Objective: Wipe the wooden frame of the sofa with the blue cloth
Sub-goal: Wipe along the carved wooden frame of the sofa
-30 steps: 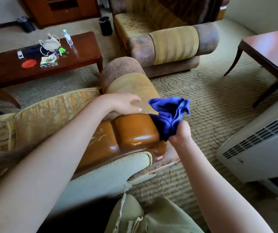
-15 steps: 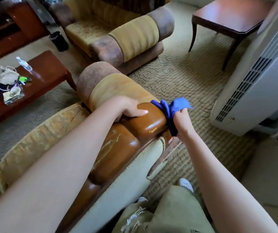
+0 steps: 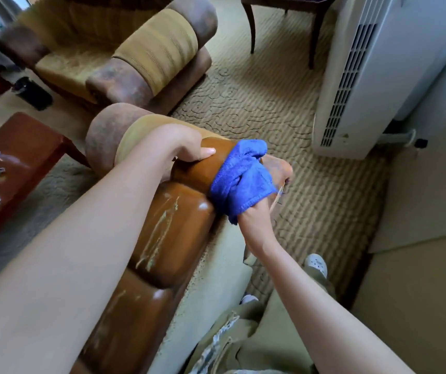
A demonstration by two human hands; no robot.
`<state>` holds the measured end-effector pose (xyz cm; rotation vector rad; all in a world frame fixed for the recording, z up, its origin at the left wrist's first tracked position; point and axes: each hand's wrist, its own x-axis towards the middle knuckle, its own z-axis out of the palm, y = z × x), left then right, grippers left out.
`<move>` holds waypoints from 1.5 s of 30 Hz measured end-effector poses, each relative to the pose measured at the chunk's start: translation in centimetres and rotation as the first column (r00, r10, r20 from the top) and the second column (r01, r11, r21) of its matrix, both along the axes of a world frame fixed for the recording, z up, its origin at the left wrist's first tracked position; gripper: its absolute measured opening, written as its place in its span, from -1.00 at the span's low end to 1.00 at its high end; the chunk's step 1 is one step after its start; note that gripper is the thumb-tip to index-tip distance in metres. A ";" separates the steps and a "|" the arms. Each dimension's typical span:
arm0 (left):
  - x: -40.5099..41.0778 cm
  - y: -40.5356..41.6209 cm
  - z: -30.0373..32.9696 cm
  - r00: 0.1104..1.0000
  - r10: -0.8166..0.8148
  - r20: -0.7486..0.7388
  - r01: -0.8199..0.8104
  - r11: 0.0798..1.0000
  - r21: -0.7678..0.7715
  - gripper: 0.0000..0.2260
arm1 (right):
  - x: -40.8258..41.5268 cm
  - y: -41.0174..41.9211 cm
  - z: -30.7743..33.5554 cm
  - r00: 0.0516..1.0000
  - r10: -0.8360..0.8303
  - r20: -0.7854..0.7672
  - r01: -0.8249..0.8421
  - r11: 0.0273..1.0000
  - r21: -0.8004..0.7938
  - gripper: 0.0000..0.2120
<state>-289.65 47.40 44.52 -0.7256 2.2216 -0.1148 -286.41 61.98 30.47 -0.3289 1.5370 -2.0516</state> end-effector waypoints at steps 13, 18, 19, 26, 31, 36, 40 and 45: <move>0.4 1.8 -1.5 0.976 0.060 -0.208 -0.060 0.998 0.007 -0.60 | -2.9 -0.2 0.2 0.980 -0.173 0.095 0.143 0.955 0.259 -0.85; 1.1 2.3 -2.6 0.920 0.200 -0.337 -0.165 0.978 0.129 -0.46 | 3.4 1.4 0.9 0.995 -0.033 0.091 0.012 0.975 0.224 -0.71; 1.3 2.2 -2.7 0.915 0.203 -0.349 -0.170 0.978 0.124 -0.46 | 3.8 1.5 1.3 0.990 -0.031 0.135 0.000 0.974 0.228 -0.74; 1.8 1.4 -3.7 0.893 0.228 -0.387 -0.186 0.972 0.143 -0.35 | 1.6 -0.2 1.2 0.977 -0.131 0.170 0.091 0.971 0.222 -0.73; 1.3 1.5 -3.8 0.893 0.213 -0.395 -0.167 0.975 0.147 -0.33 | -5.4 -1.7 -0.4 0.913 -0.255 0.319 0.115 0.910 0.397 -0.85; 1.0 1.6 -3.6 0.909 0.208 -0.360 -0.180 0.977 0.111 -0.30 | -1.8 -1.4 -0.5 0.946 -0.211 0.247 0.119 0.933 0.340 -0.79; 0.6 2.1 -3.6 0.920 0.198 -0.338 -0.179 0.980 0.089 -0.24 | 1.5 -0.8 0.1 0.954 -0.240 0.179 0.179 0.937 0.301 -0.83; 0.9 2.3 -3.5 0.915 0.220 -0.337 -0.201 0.975 0.091 -0.37 | -2.5 -2.2 -0.7 0.948 -0.276 0.160 0.188 0.888 0.419 -0.87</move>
